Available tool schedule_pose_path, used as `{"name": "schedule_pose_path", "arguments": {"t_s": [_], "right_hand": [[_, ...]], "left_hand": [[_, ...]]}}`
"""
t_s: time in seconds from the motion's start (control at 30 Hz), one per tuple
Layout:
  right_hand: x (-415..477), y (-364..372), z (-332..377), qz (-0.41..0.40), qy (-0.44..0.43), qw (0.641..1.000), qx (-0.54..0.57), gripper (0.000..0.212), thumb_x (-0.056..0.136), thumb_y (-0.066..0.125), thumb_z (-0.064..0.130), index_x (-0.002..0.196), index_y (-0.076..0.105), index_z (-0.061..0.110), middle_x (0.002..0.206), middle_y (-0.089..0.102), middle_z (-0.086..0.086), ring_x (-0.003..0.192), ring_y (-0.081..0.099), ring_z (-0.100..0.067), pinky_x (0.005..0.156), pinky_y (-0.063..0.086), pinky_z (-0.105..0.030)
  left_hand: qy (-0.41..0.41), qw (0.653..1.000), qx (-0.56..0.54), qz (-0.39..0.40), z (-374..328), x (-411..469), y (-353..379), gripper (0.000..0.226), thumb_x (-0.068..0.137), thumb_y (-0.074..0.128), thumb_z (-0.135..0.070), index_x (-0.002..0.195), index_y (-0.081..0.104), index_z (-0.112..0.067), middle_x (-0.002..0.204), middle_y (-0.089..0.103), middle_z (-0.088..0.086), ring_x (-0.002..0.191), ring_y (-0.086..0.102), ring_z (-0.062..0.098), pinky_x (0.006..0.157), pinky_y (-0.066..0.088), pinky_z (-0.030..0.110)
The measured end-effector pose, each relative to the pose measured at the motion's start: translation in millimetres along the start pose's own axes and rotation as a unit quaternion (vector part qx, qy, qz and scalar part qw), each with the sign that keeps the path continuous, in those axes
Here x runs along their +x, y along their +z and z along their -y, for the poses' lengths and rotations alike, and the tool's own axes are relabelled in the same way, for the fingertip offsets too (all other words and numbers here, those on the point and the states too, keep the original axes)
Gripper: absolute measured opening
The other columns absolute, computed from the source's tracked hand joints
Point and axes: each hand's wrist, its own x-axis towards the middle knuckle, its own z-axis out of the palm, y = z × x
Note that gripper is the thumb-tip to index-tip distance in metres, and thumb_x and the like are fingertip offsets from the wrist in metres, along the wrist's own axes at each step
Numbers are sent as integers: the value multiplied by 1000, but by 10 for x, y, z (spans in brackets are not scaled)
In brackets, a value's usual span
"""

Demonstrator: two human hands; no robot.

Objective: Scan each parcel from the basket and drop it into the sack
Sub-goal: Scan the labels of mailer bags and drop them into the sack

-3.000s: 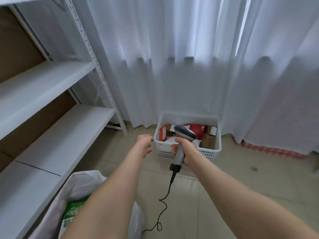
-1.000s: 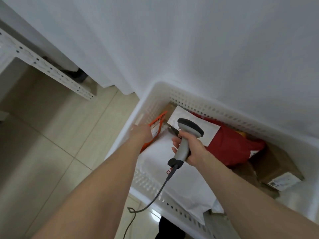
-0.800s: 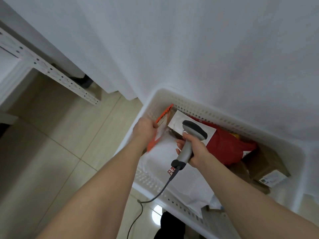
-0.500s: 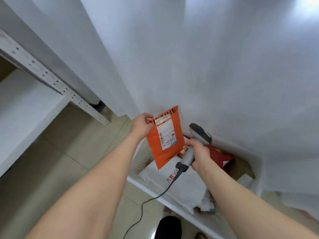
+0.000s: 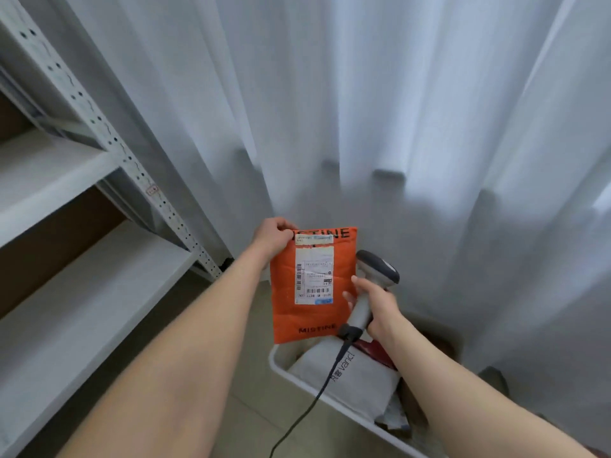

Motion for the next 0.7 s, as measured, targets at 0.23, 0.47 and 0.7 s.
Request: {"name": "schedule_pose_path", "arguments": {"t_s": [0.23,0.47,0.7], "right_hand": [[-885,215,-211,17,-66,997,32,17,83,74,10,96,63,8,76,70,-6,56,64,-14,48,54,-23],[-1545,429,-680,-39,-54,998,21,8,86,64,1,91,60,6,63,66,-6,47,61,-11,45,53,-23],[-2008,363,-762,-76,-101,990,68,7,89,59,1,89,58,8,63,61,-4,44,56,-9,43,50,-21]], "left_hand": [[37,996,-68,39,-207,-573,-609,28,89,46,0,76,61,-20,79,63,5,74,59,20,64,49,25],[33,986,-160,23,108,-1060,-1091,41,90,54,1,128,50,-13,124,55,16,84,62,22,80,56,38],[-70,957,-176,222,611,-1628,-1144,79,80,75,-23,145,33,-11,121,64,8,103,65,22,92,52,45]]}}
